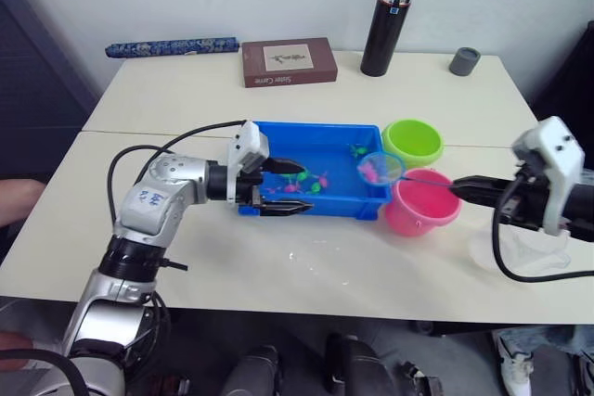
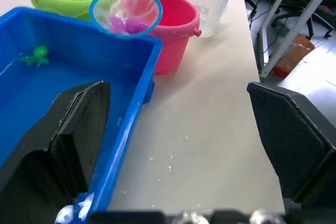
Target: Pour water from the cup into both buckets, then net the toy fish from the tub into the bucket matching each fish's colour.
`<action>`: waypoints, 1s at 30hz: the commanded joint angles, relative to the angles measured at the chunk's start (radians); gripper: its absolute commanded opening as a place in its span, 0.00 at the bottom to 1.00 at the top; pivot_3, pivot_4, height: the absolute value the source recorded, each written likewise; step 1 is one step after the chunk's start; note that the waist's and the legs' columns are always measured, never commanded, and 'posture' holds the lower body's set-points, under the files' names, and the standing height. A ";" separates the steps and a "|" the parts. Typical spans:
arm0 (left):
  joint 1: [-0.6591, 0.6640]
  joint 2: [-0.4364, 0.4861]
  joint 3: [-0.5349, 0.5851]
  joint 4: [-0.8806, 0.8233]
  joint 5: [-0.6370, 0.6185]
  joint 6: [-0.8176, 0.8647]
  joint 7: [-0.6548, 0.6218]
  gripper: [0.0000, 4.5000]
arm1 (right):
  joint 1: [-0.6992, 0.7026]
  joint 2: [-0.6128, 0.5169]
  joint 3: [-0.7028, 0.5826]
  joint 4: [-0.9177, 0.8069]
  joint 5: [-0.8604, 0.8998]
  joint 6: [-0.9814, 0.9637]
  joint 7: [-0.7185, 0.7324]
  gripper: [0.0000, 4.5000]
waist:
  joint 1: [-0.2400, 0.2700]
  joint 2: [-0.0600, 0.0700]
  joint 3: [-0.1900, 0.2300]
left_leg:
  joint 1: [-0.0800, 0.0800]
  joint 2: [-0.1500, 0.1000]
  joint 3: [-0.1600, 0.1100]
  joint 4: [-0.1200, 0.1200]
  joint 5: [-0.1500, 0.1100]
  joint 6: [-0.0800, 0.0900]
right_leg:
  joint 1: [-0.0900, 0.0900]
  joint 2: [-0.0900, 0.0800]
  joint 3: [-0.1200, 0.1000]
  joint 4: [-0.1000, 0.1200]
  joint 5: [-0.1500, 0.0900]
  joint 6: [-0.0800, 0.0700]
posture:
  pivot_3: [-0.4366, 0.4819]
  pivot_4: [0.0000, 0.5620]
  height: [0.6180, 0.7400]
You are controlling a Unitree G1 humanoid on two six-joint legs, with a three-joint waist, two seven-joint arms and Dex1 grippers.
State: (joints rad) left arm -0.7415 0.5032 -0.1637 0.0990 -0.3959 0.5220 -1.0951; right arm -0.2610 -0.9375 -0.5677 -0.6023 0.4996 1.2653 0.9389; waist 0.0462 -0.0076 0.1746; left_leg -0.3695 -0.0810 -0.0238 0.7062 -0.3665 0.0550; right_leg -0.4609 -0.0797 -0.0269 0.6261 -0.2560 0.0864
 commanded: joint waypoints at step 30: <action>-0.222 -0.154 -0.017 0.356 0.118 -0.241 -0.139 1.00 | 0.640 -0.055 -0.170 0.011 -0.854 -1.572 -0.212 0.00 | -0.002 -0.001 0.000 | 0.004 -0.002 0.006 0.000 0.001 0.002 | 0.001 0.002 0.008 0.000 0.001 0.003 | 0.48 0.27 1.00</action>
State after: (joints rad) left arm -0.9517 0.3476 -0.2035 0.4839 -0.2736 0.2837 -1.2353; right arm 0.3947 -1.0048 -0.7357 -0.5837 -0.3978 -0.3245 0.7273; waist 0.0441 -0.0086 0.1746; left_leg -0.3657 -0.0824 -0.0175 0.7065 -0.3654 0.0572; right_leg -0.4598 -0.0778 -0.0190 0.6261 -0.2545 0.0890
